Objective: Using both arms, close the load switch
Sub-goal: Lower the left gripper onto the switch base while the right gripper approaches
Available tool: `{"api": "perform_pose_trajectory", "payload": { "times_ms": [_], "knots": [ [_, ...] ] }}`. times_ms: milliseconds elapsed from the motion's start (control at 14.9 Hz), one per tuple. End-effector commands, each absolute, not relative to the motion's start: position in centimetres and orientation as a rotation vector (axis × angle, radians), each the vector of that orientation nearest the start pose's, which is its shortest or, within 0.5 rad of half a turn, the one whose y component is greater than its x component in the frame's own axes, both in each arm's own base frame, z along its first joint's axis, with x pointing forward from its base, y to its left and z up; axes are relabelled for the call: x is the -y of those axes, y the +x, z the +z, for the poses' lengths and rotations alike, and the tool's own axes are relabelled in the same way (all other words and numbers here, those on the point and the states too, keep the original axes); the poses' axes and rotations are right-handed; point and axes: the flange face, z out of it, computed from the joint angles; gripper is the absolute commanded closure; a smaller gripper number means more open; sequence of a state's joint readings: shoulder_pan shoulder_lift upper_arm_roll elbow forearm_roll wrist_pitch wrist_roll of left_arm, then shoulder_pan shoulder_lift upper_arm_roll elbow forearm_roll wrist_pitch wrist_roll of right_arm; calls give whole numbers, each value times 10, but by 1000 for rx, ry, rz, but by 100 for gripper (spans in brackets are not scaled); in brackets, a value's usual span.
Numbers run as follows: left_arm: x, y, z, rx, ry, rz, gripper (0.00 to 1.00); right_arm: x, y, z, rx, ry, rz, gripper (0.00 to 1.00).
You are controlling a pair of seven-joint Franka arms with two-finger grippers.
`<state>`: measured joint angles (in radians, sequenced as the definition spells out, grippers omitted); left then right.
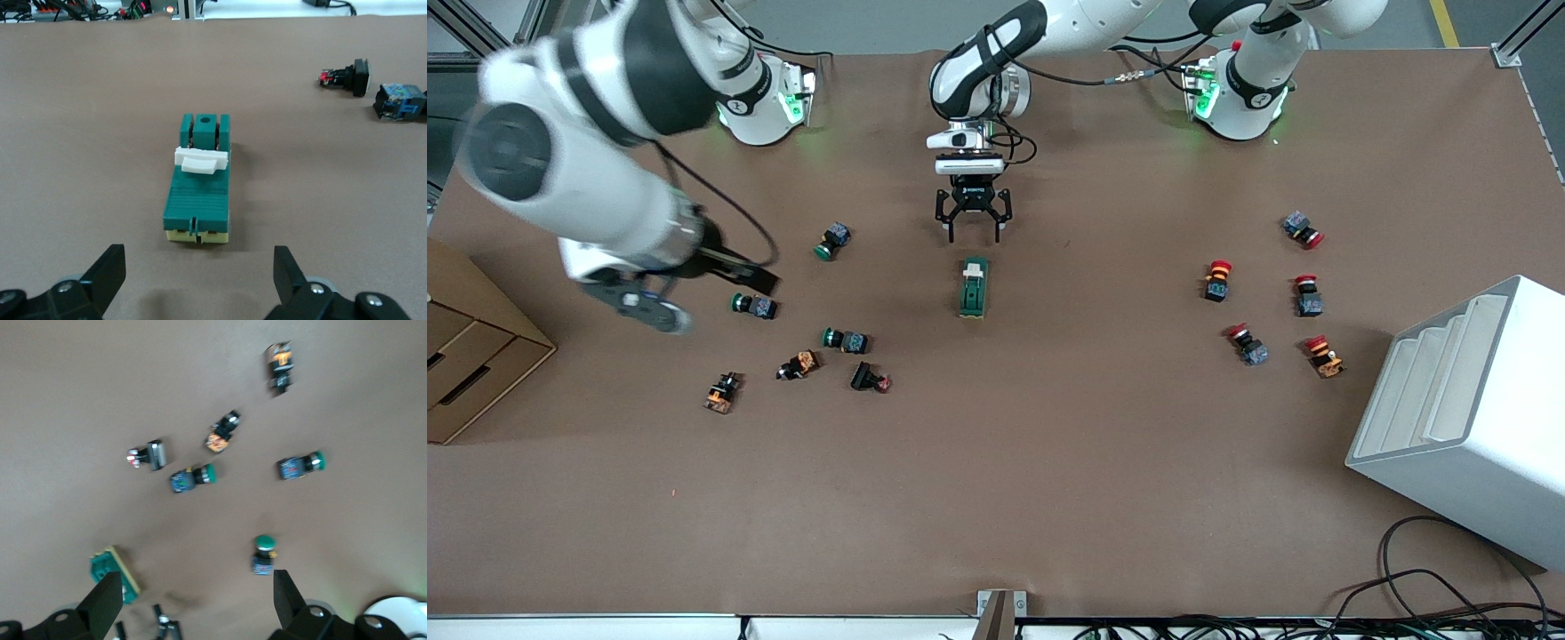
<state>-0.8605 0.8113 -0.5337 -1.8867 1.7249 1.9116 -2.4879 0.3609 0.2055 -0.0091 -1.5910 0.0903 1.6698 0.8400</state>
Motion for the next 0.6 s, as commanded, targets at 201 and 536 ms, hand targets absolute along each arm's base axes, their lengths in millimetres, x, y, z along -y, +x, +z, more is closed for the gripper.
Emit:
{"api": "perform_pose_trajectory", "payload": {
  "times_ms": [201,536],
  "knots": [
    [571,194,92,-58,-2729,-1662,2,-312,519,427,-1026,-2959,178,0],
    [563,204,84,-89,-2698,-1723,2,-382,461,363,-1082,-2910,105,0]
  ]
}}
